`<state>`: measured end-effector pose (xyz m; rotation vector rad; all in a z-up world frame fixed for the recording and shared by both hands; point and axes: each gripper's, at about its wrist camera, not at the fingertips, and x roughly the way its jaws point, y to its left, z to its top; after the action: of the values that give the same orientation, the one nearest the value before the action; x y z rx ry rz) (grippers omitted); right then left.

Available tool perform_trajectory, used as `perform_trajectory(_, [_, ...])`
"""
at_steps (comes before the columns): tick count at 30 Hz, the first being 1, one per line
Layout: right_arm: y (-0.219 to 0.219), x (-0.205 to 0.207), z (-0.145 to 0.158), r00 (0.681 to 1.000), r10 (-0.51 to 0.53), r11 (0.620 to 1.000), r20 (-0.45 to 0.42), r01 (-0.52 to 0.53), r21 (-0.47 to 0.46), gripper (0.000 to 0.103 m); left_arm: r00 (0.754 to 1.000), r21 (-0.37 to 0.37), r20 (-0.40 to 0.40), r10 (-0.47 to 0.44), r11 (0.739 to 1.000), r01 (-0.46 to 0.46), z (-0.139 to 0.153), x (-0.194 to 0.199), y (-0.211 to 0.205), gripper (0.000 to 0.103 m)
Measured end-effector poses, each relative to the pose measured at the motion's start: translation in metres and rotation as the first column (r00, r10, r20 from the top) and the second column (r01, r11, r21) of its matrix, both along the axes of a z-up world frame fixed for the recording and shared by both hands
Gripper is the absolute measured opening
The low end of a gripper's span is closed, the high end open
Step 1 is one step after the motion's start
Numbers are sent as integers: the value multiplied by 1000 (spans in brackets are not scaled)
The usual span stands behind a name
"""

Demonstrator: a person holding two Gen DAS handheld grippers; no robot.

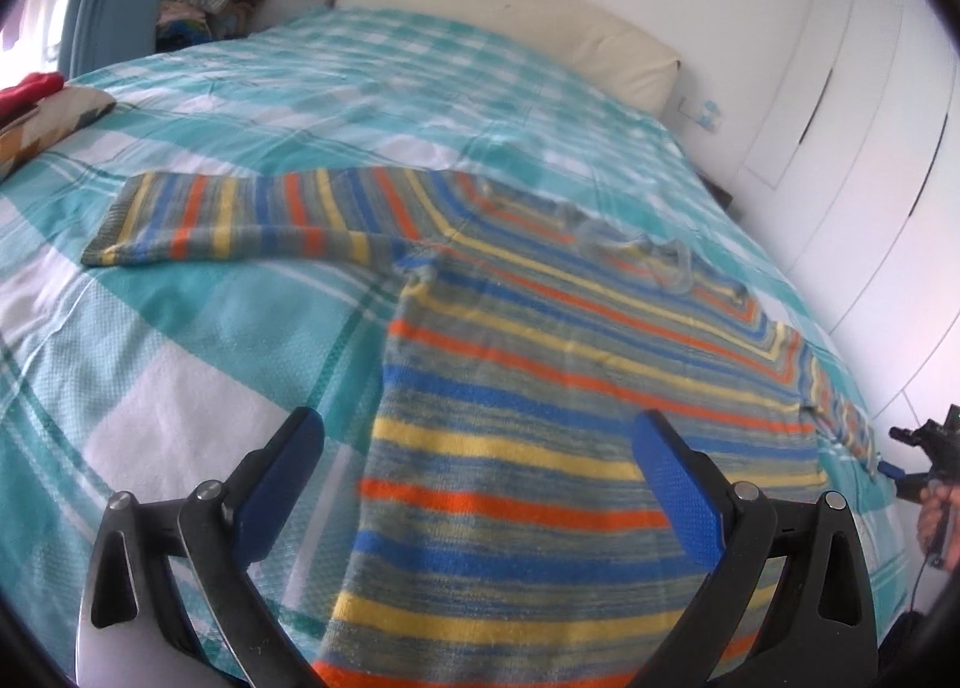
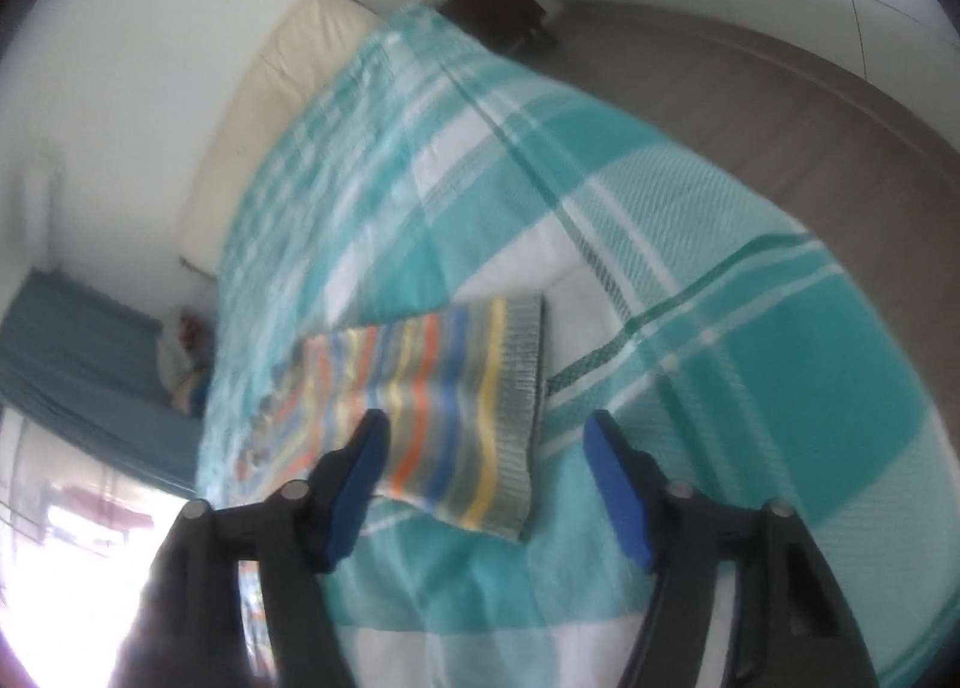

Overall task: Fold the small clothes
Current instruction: 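Grasp a sleeve cuff with the right gripper and fold it across the body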

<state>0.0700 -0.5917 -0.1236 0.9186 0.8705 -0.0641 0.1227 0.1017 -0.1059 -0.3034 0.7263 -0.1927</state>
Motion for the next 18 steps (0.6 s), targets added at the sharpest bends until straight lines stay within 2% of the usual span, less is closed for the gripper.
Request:
perform_trajectory(2, [4,13,-9,1000,-1,1000,-31,2,13,58,1000,16,-7,5,1000,-5,-2,1,-3,102])
perform_trajectory(3, [5,18,-12,999,-3,1000,-37,4,17,47,1000,22,-12,6,1000,-6,-4,1,-3,102])
perform_trajectory(4, [6,23,-15,999,11,1000,-51,-10,13,25,1000,28,-18,7,1000,-7,-5,2,-6,102])
perform_trajectory(5, [8,28,-17,997,19,1000,-78,-20,-9,7,1000,32,-24,7,999,-6,-6,3,-6,102])
perform_trajectory(8, [19,29,5,997,-16,995,-75,8,-100,5,1000,30,-21,14,999,-13,-4,3,-4,102])
perform_trajectory(11, [49,39,62,1000,20,968,-6,-21,-252,5,999,23,-9,37,999,-37,1,4,1,102])
perform_trajectory(12, [68,47,90,998,58,952,22,-49,-302,5,999,17,-11,45,999,-44,2,5,2,102])
perform_trajectory(15, [125,78,145,980,184,914,74,-143,-380,5,999,-14,-18,50,999,-50,6,9,7,102])
perform_trajectory(18, [206,116,182,934,344,866,98,-276,-418,5,998,-17,-10,60,998,-61,7,10,10,102])
